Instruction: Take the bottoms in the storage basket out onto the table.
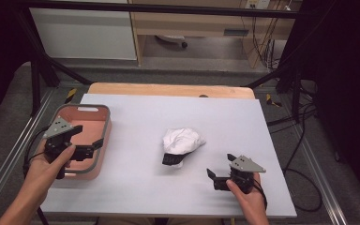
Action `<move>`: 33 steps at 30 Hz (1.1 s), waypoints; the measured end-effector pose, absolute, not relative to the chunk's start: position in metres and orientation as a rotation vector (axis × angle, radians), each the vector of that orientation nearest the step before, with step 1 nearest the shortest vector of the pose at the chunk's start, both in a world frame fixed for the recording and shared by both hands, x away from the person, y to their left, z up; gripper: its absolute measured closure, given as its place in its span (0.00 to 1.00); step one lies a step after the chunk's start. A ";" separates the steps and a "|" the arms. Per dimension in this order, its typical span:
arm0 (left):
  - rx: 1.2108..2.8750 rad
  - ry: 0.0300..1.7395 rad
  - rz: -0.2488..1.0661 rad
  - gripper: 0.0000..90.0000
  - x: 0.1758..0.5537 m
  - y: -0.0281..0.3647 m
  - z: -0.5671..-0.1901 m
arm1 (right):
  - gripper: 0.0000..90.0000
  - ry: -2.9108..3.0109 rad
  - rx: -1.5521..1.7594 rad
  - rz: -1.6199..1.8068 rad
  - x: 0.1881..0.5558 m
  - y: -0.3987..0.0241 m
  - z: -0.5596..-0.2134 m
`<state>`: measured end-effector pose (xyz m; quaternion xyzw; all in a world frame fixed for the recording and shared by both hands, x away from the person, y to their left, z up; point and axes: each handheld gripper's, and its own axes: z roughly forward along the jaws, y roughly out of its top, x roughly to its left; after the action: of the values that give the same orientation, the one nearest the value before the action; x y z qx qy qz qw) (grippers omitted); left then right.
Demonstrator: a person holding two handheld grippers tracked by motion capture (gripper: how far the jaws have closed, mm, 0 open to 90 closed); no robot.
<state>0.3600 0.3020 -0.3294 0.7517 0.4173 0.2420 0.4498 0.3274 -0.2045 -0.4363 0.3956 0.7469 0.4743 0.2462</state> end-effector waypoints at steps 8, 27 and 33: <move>1.852 1.059 0.588 0.08 0.358 0.303 -0.345 | 0.06 2.045 1.073 1.286 0.326 -0.203 -0.436; 1.843 1.090 0.565 0.08 0.348 0.309 -0.379 | 0.06 2.042 1.079 1.279 0.327 -0.205 -0.437; 1.829 1.103 0.550 0.08 0.344 0.311 -0.386 | 0.06 2.047 1.076 1.278 0.327 -0.204 -0.437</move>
<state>0.3442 0.3110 -0.3856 0.7400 0.4464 0.2226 0.4513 0.3267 -0.2045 -0.4367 0.3946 0.7507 0.4687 0.2473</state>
